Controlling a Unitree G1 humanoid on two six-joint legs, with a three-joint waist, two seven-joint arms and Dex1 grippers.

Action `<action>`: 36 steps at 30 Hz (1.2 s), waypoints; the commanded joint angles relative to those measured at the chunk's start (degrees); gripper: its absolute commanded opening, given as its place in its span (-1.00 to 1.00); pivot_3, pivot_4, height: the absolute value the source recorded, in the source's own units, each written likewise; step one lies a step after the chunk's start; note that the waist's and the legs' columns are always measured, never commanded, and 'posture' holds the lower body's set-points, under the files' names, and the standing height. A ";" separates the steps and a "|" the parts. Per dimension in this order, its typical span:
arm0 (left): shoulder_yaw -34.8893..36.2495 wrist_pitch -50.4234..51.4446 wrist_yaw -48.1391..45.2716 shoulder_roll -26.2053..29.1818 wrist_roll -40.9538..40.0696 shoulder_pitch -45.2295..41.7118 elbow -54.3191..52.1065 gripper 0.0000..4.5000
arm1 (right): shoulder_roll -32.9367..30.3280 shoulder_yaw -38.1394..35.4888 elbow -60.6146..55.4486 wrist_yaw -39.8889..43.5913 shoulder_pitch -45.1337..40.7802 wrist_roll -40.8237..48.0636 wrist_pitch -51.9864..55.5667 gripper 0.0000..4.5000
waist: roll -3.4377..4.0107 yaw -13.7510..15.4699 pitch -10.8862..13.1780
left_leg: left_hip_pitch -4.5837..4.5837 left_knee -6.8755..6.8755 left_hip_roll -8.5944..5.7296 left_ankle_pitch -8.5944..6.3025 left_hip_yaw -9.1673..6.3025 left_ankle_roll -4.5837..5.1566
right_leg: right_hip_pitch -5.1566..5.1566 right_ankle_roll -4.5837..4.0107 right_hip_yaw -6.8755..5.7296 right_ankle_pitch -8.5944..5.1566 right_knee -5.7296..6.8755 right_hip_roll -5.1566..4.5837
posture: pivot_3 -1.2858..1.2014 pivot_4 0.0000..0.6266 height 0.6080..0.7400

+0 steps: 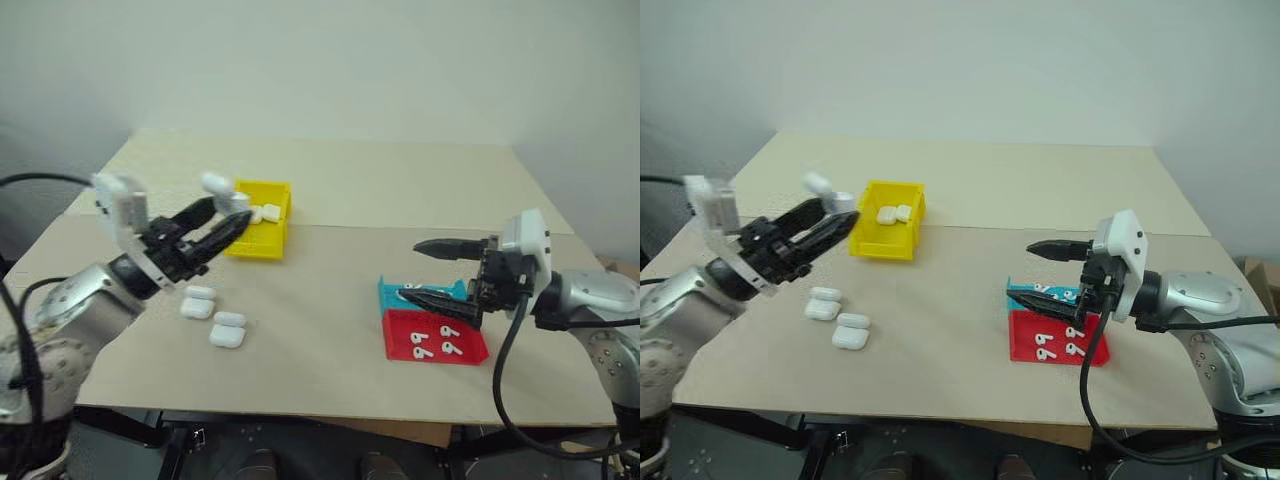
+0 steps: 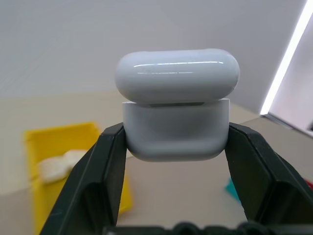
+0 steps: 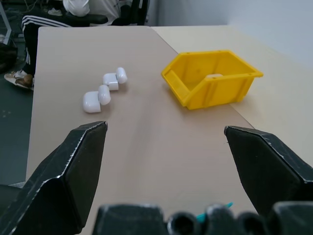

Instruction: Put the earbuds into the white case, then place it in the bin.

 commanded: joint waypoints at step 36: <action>-6.90 -8.36 -45.66 -12.96 9.49 -4.28 4.70 0.22 | -19.56 18.84 -1.74 11.44 -4.69 -19.54 2.41 0.29 | 0.07 -1.45 -0.04 | -0.19 0.38 0.02 -0.09 -0.42 0.24 | 0.06 0.08 -0.30 -0.05 0.05 0.00 | 0.03 -0.52 1.00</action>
